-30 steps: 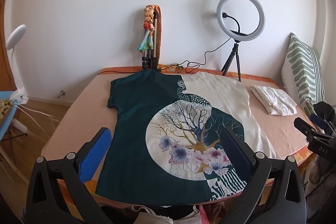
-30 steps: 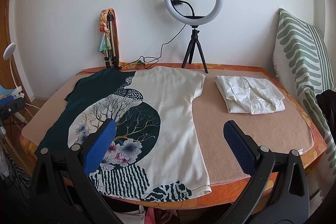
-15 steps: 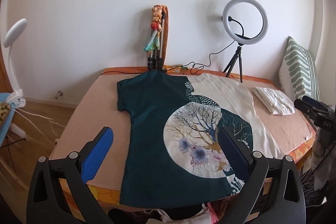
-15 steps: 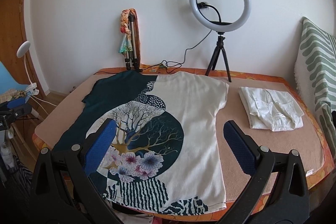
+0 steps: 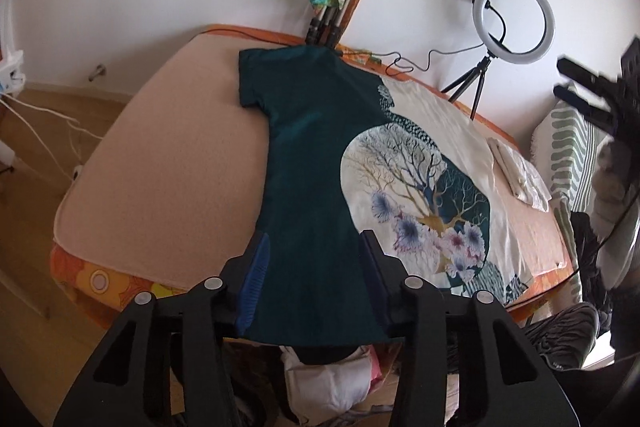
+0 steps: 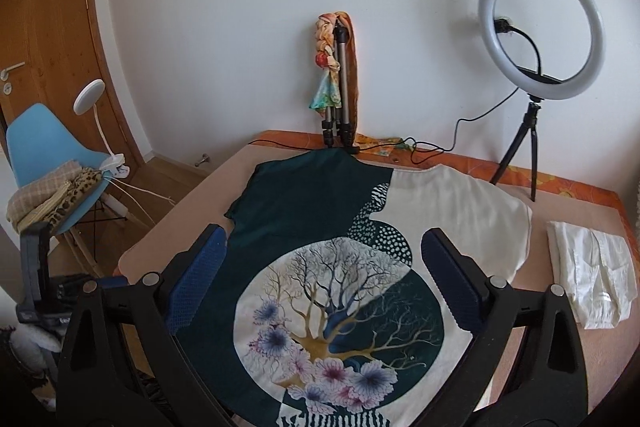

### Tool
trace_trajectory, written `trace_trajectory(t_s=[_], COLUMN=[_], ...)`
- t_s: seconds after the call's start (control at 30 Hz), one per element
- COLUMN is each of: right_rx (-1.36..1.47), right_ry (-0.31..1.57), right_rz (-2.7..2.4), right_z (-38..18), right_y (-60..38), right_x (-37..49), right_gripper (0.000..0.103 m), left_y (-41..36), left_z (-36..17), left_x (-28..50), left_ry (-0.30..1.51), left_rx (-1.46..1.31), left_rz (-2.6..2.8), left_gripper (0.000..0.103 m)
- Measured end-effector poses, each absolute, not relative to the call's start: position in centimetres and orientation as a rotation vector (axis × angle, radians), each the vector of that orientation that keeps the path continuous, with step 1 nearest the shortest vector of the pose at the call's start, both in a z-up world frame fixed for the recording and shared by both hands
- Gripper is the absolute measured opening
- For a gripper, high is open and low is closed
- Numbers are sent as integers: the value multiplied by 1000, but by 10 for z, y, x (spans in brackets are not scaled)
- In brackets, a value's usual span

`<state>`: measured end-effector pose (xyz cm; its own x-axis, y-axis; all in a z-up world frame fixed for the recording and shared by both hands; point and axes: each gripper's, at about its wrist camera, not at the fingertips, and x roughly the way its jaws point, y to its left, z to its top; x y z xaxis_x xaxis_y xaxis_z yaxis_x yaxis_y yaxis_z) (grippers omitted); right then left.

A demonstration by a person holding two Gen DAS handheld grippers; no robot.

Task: Fold small clothes
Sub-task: 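Grasp the dark green shoulder edge with the right gripper while the left gripper grasps the green hem edge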

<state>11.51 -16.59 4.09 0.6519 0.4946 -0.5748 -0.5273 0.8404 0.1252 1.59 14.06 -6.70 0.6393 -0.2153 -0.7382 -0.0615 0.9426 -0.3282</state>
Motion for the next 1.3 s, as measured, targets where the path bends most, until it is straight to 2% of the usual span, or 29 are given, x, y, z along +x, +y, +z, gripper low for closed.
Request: trace_trajectory(t_s=[0.27, 0.4, 0.67, 1.0, 1.23, 1.3], right_rx=[-21, 26, -21, -60, -141, -140], right_ry=[834, 965, 1098, 1183, 1204, 1212], right_rz=[672, 683, 671, 637, 594, 592], right_z=[40, 19, -42, -116, -158, -167], right_y=[-79, -37, 48, 142, 185, 190], right_x=[189, 229, 287, 361, 393, 400], right_gripper=[100, 100, 100, 93, 92, 87], left_y=[150, 152, 159, 173, 169, 168], left_z=[-103, -113, -128, -142, -149, -148], left_x=[19, 19, 18, 16, 20, 20], left_ry=[993, 1006, 1021, 1031, 1056, 1051], left_rx=[-354, -362, -378, -468, -475, -467], left_rz=[-110, -121, -125, -143, -164, -167], left_gripper=[36, 36, 36, 36, 36, 36])
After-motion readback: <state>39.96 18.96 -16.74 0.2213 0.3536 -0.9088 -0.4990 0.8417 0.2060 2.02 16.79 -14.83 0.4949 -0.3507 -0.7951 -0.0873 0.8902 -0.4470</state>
